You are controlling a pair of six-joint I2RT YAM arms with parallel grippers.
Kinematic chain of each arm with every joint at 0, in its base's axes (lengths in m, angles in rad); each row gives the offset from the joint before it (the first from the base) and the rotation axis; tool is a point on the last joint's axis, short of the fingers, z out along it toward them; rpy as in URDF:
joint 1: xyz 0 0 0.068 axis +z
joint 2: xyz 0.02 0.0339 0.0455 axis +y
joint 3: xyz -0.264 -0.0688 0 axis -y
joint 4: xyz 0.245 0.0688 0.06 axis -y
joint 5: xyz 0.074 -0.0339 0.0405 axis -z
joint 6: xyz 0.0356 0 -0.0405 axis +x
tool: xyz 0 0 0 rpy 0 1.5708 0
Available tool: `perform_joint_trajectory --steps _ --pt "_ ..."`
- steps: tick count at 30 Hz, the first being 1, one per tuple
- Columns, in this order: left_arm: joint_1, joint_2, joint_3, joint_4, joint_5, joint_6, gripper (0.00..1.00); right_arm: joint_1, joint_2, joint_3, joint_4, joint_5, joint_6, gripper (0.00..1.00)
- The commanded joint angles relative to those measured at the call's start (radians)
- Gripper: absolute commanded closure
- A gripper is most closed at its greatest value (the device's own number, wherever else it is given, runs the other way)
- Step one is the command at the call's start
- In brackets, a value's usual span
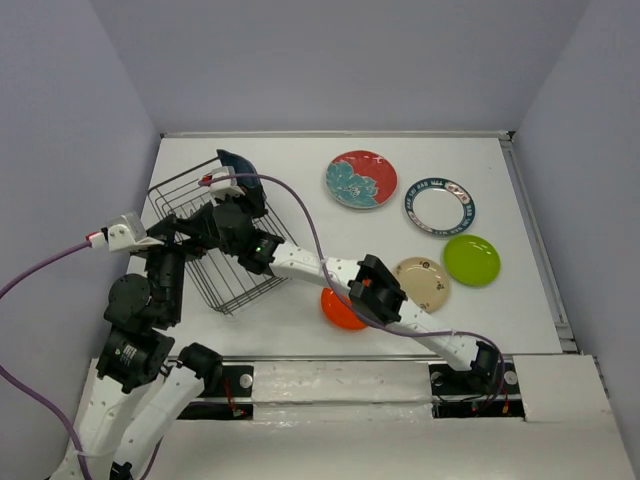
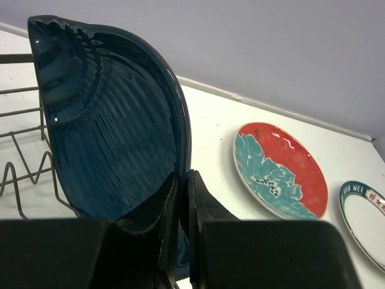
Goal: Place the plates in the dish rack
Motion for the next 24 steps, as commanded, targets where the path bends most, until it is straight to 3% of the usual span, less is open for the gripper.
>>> perform_joint_trajectory --steps 1,6,14,20,24 --pt "-0.004 -0.017 -0.009 0.053 -0.019 0.015 0.01 0.008 -0.01 0.026 0.119 0.022 0.052 0.93" --pt "-0.004 -0.015 -0.01 0.052 -0.017 0.01 0.01 0.007 0.014 -0.004 0.109 0.001 0.041 0.93" --pt "-0.012 -0.015 -0.027 0.026 0.021 -0.042 0.01 -0.084 -0.127 -0.334 0.112 -0.131 0.096 0.93" --pt "-0.013 -0.003 -0.027 0.02 0.03 -0.074 0.01 -0.096 -0.072 -0.282 0.182 -0.162 -0.072 0.93" --pt "-0.013 0.0 -0.027 0.021 0.03 -0.091 0.01 -0.047 -0.068 -0.29 0.248 -0.084 -0.134 0.93"
